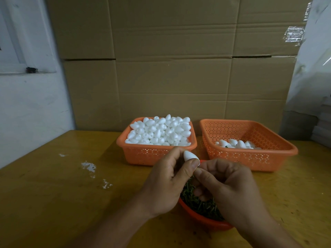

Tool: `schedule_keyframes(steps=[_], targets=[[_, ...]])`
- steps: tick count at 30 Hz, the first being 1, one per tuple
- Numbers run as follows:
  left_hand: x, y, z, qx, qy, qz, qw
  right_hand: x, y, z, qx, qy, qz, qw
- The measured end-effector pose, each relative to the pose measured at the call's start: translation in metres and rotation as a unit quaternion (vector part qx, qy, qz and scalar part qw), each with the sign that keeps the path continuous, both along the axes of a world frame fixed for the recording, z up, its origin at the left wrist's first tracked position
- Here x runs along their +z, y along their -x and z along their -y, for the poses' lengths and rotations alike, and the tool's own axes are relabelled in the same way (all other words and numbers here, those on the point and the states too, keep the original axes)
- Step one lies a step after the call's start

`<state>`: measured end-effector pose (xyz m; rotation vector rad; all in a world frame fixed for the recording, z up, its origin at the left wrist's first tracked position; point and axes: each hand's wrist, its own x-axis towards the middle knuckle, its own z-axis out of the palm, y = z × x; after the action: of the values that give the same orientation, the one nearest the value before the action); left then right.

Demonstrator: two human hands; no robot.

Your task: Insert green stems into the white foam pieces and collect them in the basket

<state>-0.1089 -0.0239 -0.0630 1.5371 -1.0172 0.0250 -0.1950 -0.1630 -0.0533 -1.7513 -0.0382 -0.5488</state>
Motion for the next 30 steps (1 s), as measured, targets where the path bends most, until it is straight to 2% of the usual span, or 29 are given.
schedule_keyframes(steps=[4,8,12,19,25,28,30], targets=[[-0.001,0.001,0.001,0.011,0.002,0.007,1.0,0.001,0.001,-0.001,0.015,-0.042,-0.008,0.999],[-0.001,0.003,0.004,-0.011,0.041,-0.023,0.999,0.005,0.002,-0.003,0.026,-0.082,-0.003,0.996],[0.0,0.005,0.006,-0.046,0.079,-0.054,0.994,0.008,0.002,-0.004,0.029,-0.094,0.009,0.995],[0.002,0.006,0.004,-0.02,0.072,-0.022,0.997,0.003,0.001,-0.006,0.019,-0.083,0.023,0.996],[0.003,0.006,0.006,-0.039,0.09,-0.029,0.995,0.006,-0.001,-0.003,0.028,-0.111,0.011,0.993],[-0.002,0.004,0.006,-0.019,0.069,-0.031,0.997,0.013,-0.006,0.006,-0.002,-0.115,0.015,0.993],[-0.006,0.002,0.006,0.017,0.041,-0.03,0.999,0.017,-0.014,0.019,-0.066,-0.086,0.025,0.994]])
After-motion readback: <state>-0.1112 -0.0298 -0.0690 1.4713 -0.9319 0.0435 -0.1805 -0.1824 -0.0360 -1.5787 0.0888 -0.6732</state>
